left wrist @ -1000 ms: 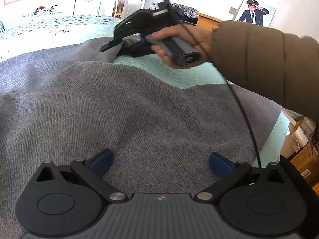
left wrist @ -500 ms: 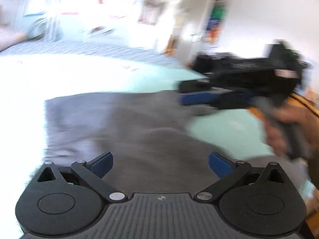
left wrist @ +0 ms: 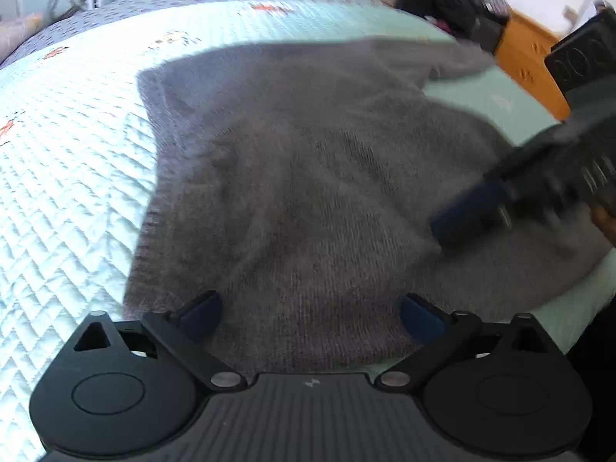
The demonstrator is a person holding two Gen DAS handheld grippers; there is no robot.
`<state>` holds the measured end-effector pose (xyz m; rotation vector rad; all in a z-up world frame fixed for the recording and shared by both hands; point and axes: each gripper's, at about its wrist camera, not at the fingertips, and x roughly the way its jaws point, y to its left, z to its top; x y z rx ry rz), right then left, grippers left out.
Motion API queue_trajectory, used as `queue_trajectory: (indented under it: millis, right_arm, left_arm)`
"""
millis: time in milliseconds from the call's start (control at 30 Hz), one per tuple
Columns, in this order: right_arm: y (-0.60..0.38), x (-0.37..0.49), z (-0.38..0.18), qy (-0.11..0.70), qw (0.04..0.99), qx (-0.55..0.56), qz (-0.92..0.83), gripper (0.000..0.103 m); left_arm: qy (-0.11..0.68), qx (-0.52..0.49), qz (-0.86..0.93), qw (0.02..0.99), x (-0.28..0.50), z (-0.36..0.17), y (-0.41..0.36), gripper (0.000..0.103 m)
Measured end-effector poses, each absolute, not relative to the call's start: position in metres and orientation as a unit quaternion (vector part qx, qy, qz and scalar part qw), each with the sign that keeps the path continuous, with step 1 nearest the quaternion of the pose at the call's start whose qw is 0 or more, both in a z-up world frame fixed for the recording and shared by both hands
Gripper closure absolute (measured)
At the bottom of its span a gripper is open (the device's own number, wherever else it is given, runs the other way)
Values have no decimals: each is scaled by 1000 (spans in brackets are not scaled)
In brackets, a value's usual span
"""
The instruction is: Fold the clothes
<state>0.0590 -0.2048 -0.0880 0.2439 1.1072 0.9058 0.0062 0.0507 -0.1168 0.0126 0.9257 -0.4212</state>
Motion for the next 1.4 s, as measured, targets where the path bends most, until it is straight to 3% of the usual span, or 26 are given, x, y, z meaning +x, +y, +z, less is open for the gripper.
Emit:
queue_trajectory:
  millis: [133, 200, 300, 433, 600, 667, 733, 800, 900, 1000, 1100, 1167, 1200, 1267, 1400]
  right_arm:
    - [-213, 106, -70, 460, 790, 156, 374, 42]
    - [-210, 122, -85, 470, 791, 175, 351, 42]
    - [-207, 109, -120, 517, 749, 202, 361, 43]
    - [-228, 61, -110, 510, 739, 180, 401, 43]
    - [-267, 35, -67, 415, 783, 238, 397, 42]
    - [-273, 24, -61, 398, 788, 245, 402, 39]
    - [-272, 19, -78, 441, 769, 238, 398, 32]
    - [-268, 3, -103, 491, 745, 204, 402, 35]
    - [-276, -22, -104, 518, 716, 197, 424, 35]
    - [-287, -32, -88, 517, 716, 203, 423, 35]
    - [-309, -26, -66, 462, 758, 230, 398, 33]
    - [-312, -14, -77, 467, 773, 225, 365, 28]
    - [-310, -9, -86, 479, 777, 216, 348, 28]
    - [-304, -16, -108, 521, 761, 180, 343, 29]
    - [-314, -66, -101, 523, 748, 153, 379, 29]
  left_arm:
    - [358, -82, -223, 903, 19, -83, 66, 1]
    - [346, -116, -217, 905, 43, -86, 66, 1]
    - [459, -137, -223, 849, 74, -128, 64, 4]
    - [456, -32, -261, 850, 31, -136, 64, 2]
    - [415, -91, -223, 878, 26, -114, 89, 6]
    - [382, -102, -237, 887, 23, -101, 85, 0]
    - [422, -67, -238, 872, 30, -115, 70, 1]
    - [483, -12, -209, 850, 36, -141, 56, 4]
    - [473, 58, -207, 854, 14, -141, 47, 1]
    - [480, 38, -187, 856, 6, -127, 52, 3]
    - [423, 6, -213, 881, 0, -106, 49, 1]
    - [387, 6, -219, 895, 6, -101, 41, 1]
    - [397, 16, -218, 891, 12, -109, 33, 1]
    - [491, 35, -187, 850, 28, -145, 22, 1]
    - [477, 78, -203, 852, -4, -145, 25, 1]
